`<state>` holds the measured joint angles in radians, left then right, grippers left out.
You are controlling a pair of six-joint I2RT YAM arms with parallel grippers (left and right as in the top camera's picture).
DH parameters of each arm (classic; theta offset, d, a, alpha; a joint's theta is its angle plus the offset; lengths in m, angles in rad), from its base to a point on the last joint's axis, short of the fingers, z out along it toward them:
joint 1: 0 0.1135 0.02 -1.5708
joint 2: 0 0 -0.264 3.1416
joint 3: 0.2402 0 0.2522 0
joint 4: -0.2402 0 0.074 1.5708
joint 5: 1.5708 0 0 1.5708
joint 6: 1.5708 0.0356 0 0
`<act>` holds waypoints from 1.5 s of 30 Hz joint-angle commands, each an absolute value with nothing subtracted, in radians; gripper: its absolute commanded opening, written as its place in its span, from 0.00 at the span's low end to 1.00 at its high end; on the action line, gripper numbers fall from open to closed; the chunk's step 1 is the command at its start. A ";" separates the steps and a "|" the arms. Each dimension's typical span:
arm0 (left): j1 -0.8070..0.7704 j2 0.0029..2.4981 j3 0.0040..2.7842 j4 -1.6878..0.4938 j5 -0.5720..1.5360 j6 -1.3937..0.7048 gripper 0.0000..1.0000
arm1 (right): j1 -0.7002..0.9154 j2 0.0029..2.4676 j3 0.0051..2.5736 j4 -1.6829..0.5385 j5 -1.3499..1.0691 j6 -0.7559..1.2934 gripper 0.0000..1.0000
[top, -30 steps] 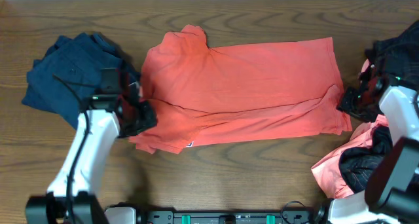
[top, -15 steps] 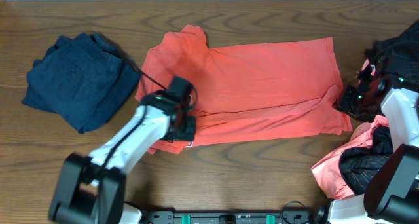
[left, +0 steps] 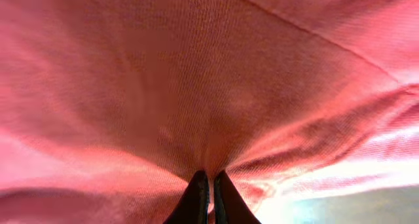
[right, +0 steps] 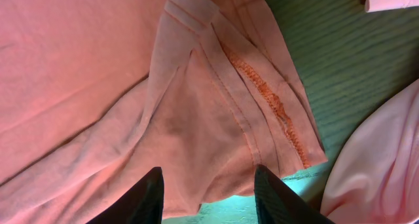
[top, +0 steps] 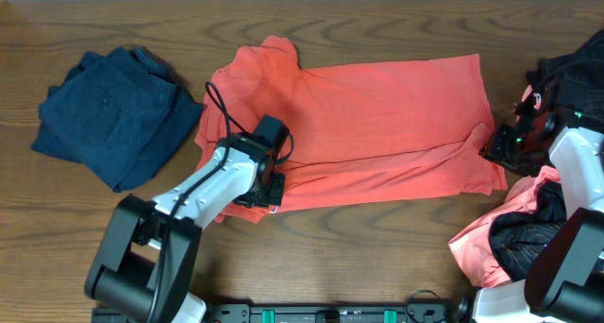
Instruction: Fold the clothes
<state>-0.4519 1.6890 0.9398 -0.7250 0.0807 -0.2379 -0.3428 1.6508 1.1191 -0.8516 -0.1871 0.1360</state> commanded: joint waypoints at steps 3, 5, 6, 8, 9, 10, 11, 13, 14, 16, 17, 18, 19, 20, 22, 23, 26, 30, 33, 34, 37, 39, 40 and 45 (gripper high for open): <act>-0.451 1.581 0.986 -0.732 0.067 -0.225 0.06 | -0.339 1.642 1.126 -0.853 -0.195 0.121 0.43; -0.451 1.567 0.986 -0.742 0.096 -0.225 0.06 | -0.339 1.642 1.126 -0.853 -0.195 0.121 0.43; -0.451 1.567 0.986 -0.749 0.117 -0.224 0.06 | -0.339 1.642 1.126 -0.853 -0.195 0.121 0.43; -0.451 1.568 0.985 -0.758 0.127 -0.224 0.06 | -0.339 1.642 1.126 -0.853 -0.195 0.122 0.42; -0.452 1.568 0.983 -0.757 0.127 -0.224 0.06 | -0.339 1.642 1.126 -0.853 -0.195 0.121 0.42; -0.451 1.568 0.983 -0.754 0.127 -0.221 0.06 | -0.339 1.642 1.126 -0.853 -0.195 0.121 0.42; -0.451 1.568 0.983 -0.750 0.126 -0.221 0.06 | -0.339 1.642 1.126 -0.853 -0.195 0.121 0.42; -0.451 1.568 0.983 -0.747 0.119 -0.218 0.06 | -0.339 1.642 1.126 -0.854 -0.195 0.121 0.42; -0.451 1.568 0.983 -0.750 0.119 -0.218 0.06 | -0.339 1.642 1.126 -0.854 -0.195 0.121 0.42; -0.451 1.568 0.983 -0.756 0.120 -0.218 0.06 | -0.339 1.642 1.126 -0.855 -0.194 0.121 0.43; -0.451 1.568 0.983 -0.760 0.120 -0.218 0.06 | -0.339 1.642 1.126 -0.855 -0.194 0.121 0.42; -0.451 1.568 0.983 -0.762 0.119 -0.218 0.06 | -0.339 1.642 1.125 -0.855 -0.195 0.121 0.42; -0.451 1.568 0.983 -0.766 0.119 -0.218 0.06 | -0.339 1.642 1.126 -0.855 -0.194 0.121 0.42; -0.451 1.568 0.983 -0.768 0.119 -0.218 0.06 | -0.339 1.642 1.126 -0.855 -0.195 0.122 0.42; -0.451 1.568 0.983 -0.775 0.119 -0.218 0.06 | -0.339 1.642 1.126 -0.856 -0.195 0.121 0.42; -0.451 1.568 0.983 -0.781 0.119 -0.218 0.06 | -0.339 1.642 1.126 -0.857 -0.194 0.121 0.42; -0.451 1.568 0.983 -0.796 0.119 -0.218 0.06 | -0.339 1.642 1.126 -0.857 -0.194 0.121 0.42; -0.451 1.568 0.983 -0.804 0.119 -0.218 0.06 | -0.339 1.642 1.126 -0.857 -0.192 0.121 0.42; -0.451 1.568 0.983 -0.808 0.120 -0.218 0.06 | -0.339 1.642 1.126 -0.857 -0.192 0.121 0.42; -0.451 1.568 0.983 -0.813 0.120 -0.218 0.06 | -0.339 1.642 1.126 -0.857 -0.192 0.121 0.42; -0.451 1.568 0.983 -0.834 0.119 -0.218 0.06 | -0.339 1.642 1.126 -0.857 -0.191 0.121 0.42; -0.451 1.568 0.983 -0.836 0.119 -0.218 0.06 | -0.339 1.642 1.126 -0.857 -0.192 0.121 0.42; -0.451 1.568 0.983 -0.834 0.119 -0.218 0.06 | -0.339 1.642 1.126 -0.857 -0.192 0.122 0.42; -0.451 1.568 0.983 -0.825 0.119 -0.218 0.09 | -0.339 1.642 1.126 -0.857 -0.191 0.121 0.42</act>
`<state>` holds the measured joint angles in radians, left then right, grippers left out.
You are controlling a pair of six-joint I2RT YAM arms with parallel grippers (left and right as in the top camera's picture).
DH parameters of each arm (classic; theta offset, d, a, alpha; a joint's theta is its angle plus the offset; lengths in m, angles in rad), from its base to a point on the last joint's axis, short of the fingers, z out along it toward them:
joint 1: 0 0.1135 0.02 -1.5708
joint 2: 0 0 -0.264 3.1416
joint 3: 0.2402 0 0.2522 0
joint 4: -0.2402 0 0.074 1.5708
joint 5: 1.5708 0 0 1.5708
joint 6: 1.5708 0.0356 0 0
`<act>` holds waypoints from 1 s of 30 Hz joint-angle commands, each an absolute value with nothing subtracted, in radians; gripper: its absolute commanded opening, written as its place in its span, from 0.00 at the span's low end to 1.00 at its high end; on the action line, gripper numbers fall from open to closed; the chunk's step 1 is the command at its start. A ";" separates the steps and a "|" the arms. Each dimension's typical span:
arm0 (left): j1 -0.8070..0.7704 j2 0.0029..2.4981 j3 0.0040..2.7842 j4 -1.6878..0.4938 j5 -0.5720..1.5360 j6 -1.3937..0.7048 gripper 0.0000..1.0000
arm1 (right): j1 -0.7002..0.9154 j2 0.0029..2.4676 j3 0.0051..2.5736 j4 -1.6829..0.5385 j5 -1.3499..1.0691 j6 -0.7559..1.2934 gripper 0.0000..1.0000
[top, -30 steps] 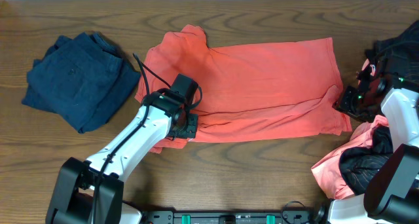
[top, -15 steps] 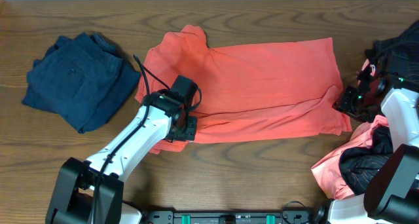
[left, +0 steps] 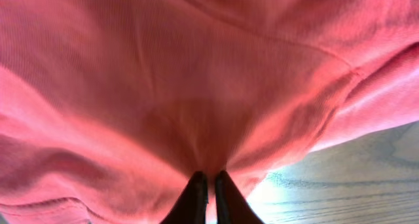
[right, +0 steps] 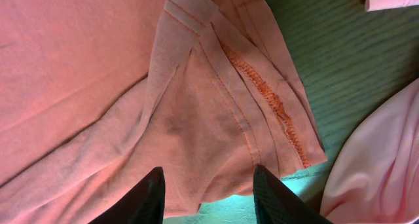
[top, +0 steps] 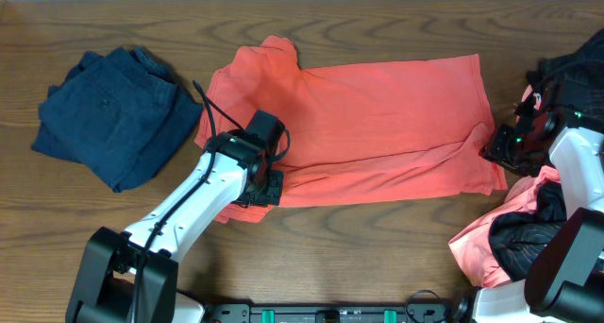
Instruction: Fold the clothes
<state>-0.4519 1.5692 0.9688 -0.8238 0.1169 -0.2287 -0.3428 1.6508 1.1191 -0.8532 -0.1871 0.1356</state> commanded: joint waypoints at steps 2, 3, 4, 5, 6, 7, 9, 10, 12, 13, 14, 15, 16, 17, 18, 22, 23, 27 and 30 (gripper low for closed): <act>-0.451 1.568 0.983 -0.826 0.119 -0.218 0.09 | -0.339 1.642 1.126 -0.857 -0.191 0.121 0.42; -0.451 1.568 0.983 -0.826 0.119 -0.218 0.09 | -0.339 1.642 1.126 -0.857 -0.192 0.121 0.42; -0.451 1.568 0.983 -0.826 0.120 -0.218 0.09 | -0.339 1.642 1.126 -0.857 -0.191 0.121 0.42; -0.451 1.568 0.983 -0.826 0.120 -0.218 0.08 | -0.339 1.642 1.126 -0.857 -0.191 0.121 0.42; -0.451 1.568 0.983 -0.826 0.120 -0.218 0.09 | -0.339 1.642 1.125 -0.857 -0.191 0.121 0.42; -0.451 1.568 0.983 -0.825 0.120 -0.218 0.09 | -0.339 1.642 1.125 -0.857 -0.191 0.121 0.42; -0.451 1.568 0.983 -0.822 0.152 -0.218 0.10 | -0.339 1.642 1.126 -0.857 -0.192 0.121 0.43; -0.453 1.568 0.983 -0.819 0.181 -0.217 0.12 | -0.339 1.642 1.126 -0.857 -0.191 0.121 0.42; -0.469 1.568 0.983 -0.814 0.197 -0.212 0.25 | -0.339 1.642 1.126 -0.857 -0.192 0.122 0.43; -0.482 1.568 0.983 -0.808 0.197 -0.200 0.28 | -0.339 1.642 1.126 -0.857 -0.192 0.122 0.42; -0.501 1.568 0.982 -0.795 0.196 -0.192 0.29 | -0.339 1.642 1.126 -0.857 -0.192 0.122 0.43; -0.519 1.568 0.980 -0.780 0.188 -0.191 0.29 | -0.339 1.642 1.125 -0.857 -0.192 0.122 0.43; -0.536 1.569 0.978 -0.764 0.170 -0.191 0.28 | -0.339 1.642 1.125 -0.857 -0.192 0.122 0.42; -0.556 1.570 0.978 -0.749 0.141 -0.191 0.29 | -0.339 1.642 1.126 -0.857 -0.192 0.122 0.43; -0.572 1.571 0.977 -0.739 0.110 -0.192 0.30 | -0.339 1.642 1.125 -0.859 -0.192 0.122 0.43; -0.619 1.583 0.977 -0.712 0.013 -0.192 0.34 | -0.339 1.642 1.126 -0.868 -0.192 0.122 0.43; -0.622 1.590 0.977 -0.712 0.001 -0.192 0.34 | -0.339 1.642 1.126 -0.868 -0.192 0.121 0.43; -0.618 1.623 0.977 -0.709 -0.054 -0.191 0.34 | -0.339 1.642 1.126 -0.869 -0.192 0.122 0.43; -0.618 1.651 0.977 -0.694 -0.056 -0.192 0.34 | -0.339 1.642 1.126 -0.869 -0.192 0.122 0.43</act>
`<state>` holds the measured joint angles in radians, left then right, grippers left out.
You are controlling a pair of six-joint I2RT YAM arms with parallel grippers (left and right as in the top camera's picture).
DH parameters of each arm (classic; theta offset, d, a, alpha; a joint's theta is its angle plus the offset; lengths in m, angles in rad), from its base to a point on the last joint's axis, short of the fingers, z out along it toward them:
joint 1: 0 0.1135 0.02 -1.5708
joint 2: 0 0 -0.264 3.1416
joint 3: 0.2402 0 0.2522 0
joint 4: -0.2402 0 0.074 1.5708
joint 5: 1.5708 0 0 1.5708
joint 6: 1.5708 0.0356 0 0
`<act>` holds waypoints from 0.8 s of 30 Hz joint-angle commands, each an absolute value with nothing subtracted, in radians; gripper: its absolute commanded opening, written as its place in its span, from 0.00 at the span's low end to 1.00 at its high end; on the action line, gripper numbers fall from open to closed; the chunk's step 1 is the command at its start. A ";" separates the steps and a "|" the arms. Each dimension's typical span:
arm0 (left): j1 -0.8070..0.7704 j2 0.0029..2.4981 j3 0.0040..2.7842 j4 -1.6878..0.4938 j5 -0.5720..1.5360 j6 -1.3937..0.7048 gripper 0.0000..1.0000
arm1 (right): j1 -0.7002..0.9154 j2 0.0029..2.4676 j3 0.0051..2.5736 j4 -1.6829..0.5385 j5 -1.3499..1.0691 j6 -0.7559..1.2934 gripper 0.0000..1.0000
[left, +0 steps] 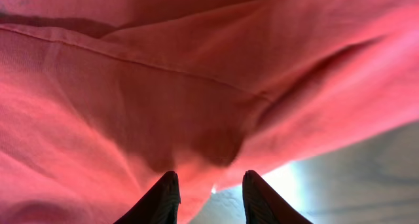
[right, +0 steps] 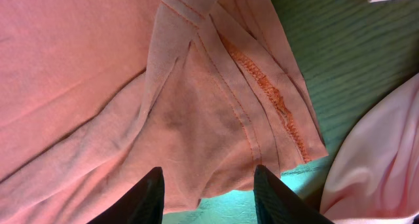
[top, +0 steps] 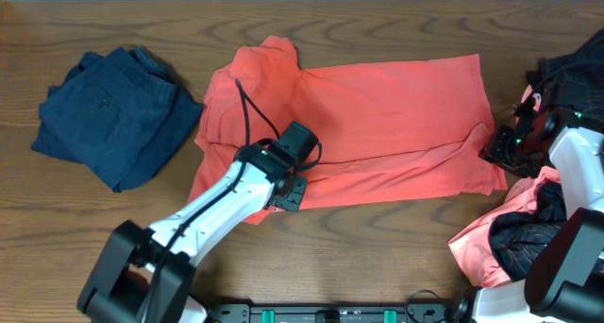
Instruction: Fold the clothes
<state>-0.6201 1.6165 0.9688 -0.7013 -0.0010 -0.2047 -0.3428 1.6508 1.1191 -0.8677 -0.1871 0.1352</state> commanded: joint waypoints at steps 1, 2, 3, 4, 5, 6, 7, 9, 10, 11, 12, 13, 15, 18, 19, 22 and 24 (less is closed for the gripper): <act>-0.619 1.662 0.977 -0.693 -0.056 -0.192 0.34 | -0.339 1.642 1.126 -0.869 -0.192 0.122 0.43; -0.620 1.671 0.977 -0.691 -0.048 -0.192 0.34 | -0.339 1.642 1.125 -0.870 -0.192 0.121 0.43; -0.620 1.680 0.977 -0.690 -0.039 -0.192 0.34 | -0.339 1.642 1.125 -0.871 -0.192 0.121 0.43; -0.620 1.687 0.977 -0.690 -0.035 -0.192 0.34 | -0.339 1.642 1.125 -0.871 -0.192 0.121 0.43; -0.620 1.690 0.977 -0.690 -0.035 -0.192 0.34 | -0.339 1.642 1.126 -0.871 -0.192 0.121 0.43; -0.619 1.692 0.977 -0.690 -0.035 -0.192 0.34 | -0.339 1.642 1.125 -0.871 -0.192 0.121 0.43; -0.620 1.692 0.977 -0.689 -0.035 -0.192 0.34 | -0.339 1.642 1.126 -0.871 -0.192 0.121 0.43; -0.620 1.693 0.977 -0.684 -0.035 -0.191 0.34 | -0.339 1.642 1.126 -0.871 -0.192 0.121 0.43; -0.620 1.693 0.977 -0.682 -0.035 -0.191 0.34 | -0.339 1.642 1.126 -0.871 -0.192 0.121 0.43; -0.619 1.693 0.976 -0.677 -0.035 -0.191 0.34 | -0.339 1.642 1.125 -0.871 -0.192 0.121 0.43; -0.620 1.693 0.974 -0.672 -0.035 -0.191 0.34 | -0.339 1.642 1.126 -0.871 -0.192 0.121 0.43; -0.620 1.693 0.971 -0.664 -0.035 -0.191 0.33 | -0.339 1.642 1.126 -0.871 -0.192 0.121 0.43; -0.620 1.696 0.970 -0.659 -0.035 -0.191 0.22 | -0.339 1.642 1.126 -0.872 -0.192 0.121 0.43; -0.619 1.700 0.970 -0.661 -0.035 -0.191 0.06 | -0.339 1.642 1.126 -0.872 -0.192 0.121 0.43; -0.620 1.700 0.970 -0.661 -0.035 -0.191 0.06 | -0.339 1.642 1.126 -0.872 -0.192 0.121 0.43; -0.618 1.699 0.972 -0.658 -0.039 -0.191 0.06 | -0.339 1.642 1.126 -0.872 -0.192 0.121 0.43; -0.617 1.698 0.984 -0.660 -0.073 -0.191 0.06 | -0.339 1.642 1.125 -0.872 -0.192 0.121 0.43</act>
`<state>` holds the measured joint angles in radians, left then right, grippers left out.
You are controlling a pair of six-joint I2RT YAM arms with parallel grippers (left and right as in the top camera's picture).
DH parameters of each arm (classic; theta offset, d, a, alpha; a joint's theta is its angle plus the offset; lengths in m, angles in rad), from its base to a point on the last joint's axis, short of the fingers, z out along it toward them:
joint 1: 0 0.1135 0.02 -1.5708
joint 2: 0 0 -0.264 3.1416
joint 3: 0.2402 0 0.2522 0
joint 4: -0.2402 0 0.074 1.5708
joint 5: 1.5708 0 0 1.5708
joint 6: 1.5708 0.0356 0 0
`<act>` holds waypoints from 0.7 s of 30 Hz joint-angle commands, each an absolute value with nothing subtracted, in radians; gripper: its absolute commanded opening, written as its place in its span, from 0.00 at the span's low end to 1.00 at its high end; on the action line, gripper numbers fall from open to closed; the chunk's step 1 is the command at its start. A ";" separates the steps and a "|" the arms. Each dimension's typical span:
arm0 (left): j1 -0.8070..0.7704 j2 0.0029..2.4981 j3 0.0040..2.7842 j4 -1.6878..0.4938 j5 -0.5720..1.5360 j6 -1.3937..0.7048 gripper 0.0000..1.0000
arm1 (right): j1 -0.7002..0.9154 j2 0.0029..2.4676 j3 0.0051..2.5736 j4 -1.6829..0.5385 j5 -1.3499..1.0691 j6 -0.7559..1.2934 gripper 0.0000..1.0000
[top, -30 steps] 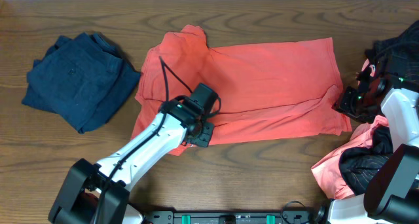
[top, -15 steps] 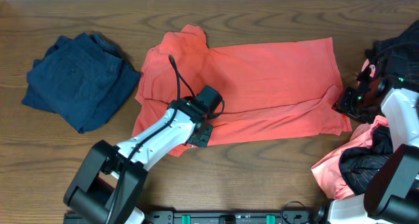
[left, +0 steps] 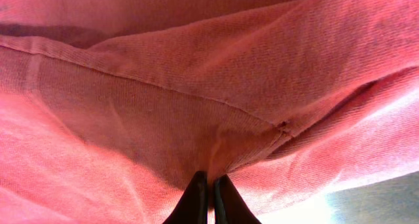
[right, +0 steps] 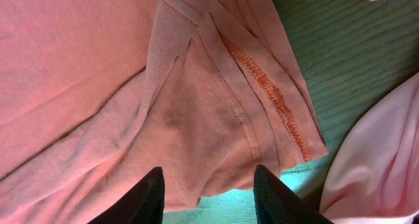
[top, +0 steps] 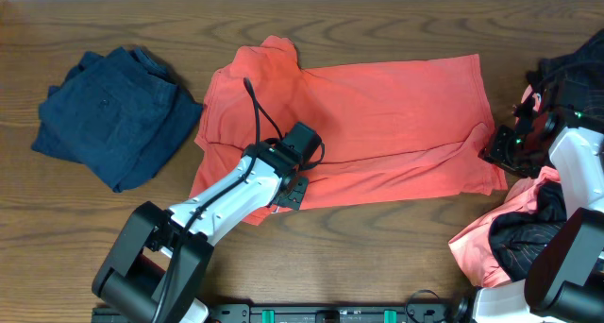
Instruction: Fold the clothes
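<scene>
The orange shirt (top: 377, 125) lies spread flat across the middle of the table. My left gripper (top: 289, 189) sits at the shirt's near edge, left of centre. In the left wrist view its fingers (left: 196, 194) are pressed together with a fold of the orange cloth (left: 216, 112) pinched between them. My right gripper (top: 493, 151) hovers at the shirt's right hem. It stands open (right: 209, 191), with its fingertips astride the stitched hem corner (right: 268, 99), and holds nothing.
A folded navy garment (top: 109, 110) lies at the left. At the right edge a pink garment (top: 500, 233) and dark clothes (top: 571, 63) are piled around my right arm. Bare wood (top: 377, 257) runs along the front.
My left gripper was open over the shirt's near edge and is now shut on a fold of the cloth at the same spot. The right gripper has not moved.
My left gripper was shut on the shirt near its front left corner at the two oldest moments. Then it stood open a little further right along the near edge, and now it is shut on cloth there. My right gripper stayed open over the right hem throughout.
</scene>
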<state>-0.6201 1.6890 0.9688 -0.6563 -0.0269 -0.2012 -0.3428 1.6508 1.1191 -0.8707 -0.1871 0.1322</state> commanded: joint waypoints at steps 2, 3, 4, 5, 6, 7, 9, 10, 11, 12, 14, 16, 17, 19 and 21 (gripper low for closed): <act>-0.617 1.692 1.016 -0.673 -0.133 -0.191 0.06 | -0.339 1.642 1.125 -0.872 -0.192 0.121 0.43; -0.617 1.686 1.041 -0.681 -0.163 -0.187 0.06 | -0.339 1.642 1.126 -0.871 -0.192 0.121 0.42; -0.617 1.682 1.066 -0.688 -0.178 -0.178 0.06 | -0.339 1.642 1.126 -0.871 -0.192 0.121 0.43; -0.616 1.678 1.098 -0.694 -0.186 -0.160 0.06 | -0.339 1.642 1.125 -0.871 -0.191 0.121 0.43; -0.613 1.677 1.124 -0.695 -0.189 -0.149 0.06 | -0.339 1.642 1.125 -0.871 -0.191 0.121 0.43; -0.611 1.677 1.148 -0.694 -0.189 -0.147 0.06 | -0.339 1.642 1.126 -0.871 -0.191 0.121 0.43; -0.606 1.678 1.181 -0.679 -0.189 -0.146 0.06 | -0.339 1.642 1.126 -0.871 -0.191 0.121 0.42; -0.605 1.678 1.189 -0.662 -0.189 -0.146 0.06 | -0.339 1.642 1.126 -0.871 -0.191 0.121 0.43; -0.604 1.678 1.190 -0.641 -0.189 -0.145 0.06 | -0.339 1.642 1.126 -0.871 -0.191 0.121 0.42; -0.602 1.678 1.190 -0.625 -0.192 -0.146 0.06 | -0.339 1.642 1.125 -0.871 -0.191 0.121 0.42; -0.600 1.684 1.190 -0.606 -0.194 -0.146 0.06 | -0.339 1.642 1.125 -0.871 -0.191 0.121 0.43; -0.599 1.690 1.190 -0.599 -0.196 -0.146 0.06 | -0.339 1.642 1.126 -0.868 -0.191 0.121 0.43; -0.599 1.694 1.190 -0.596 -0.196 -0.146 0.06 | -0.339 1.642 1.126 -0.867 -0.191 0.121 0.43; -0.595 1.706 1.190 -0.596 -0.197 -0.146 0.08 | -0.339 1.642 1.126 -0.865 -0.191 0.122 0.43; -0.587 1.716 1.190 -0.597 -0.197 -0.146 0.17 | -0.339 1.642 1.126 -0.861 -0.191 0.121 0.43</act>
<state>-0.6018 1.6917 1.1805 -0.5968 -0.1726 -0.1516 -0.3428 1.6508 1.1191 -0.8661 -0.1871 0.1318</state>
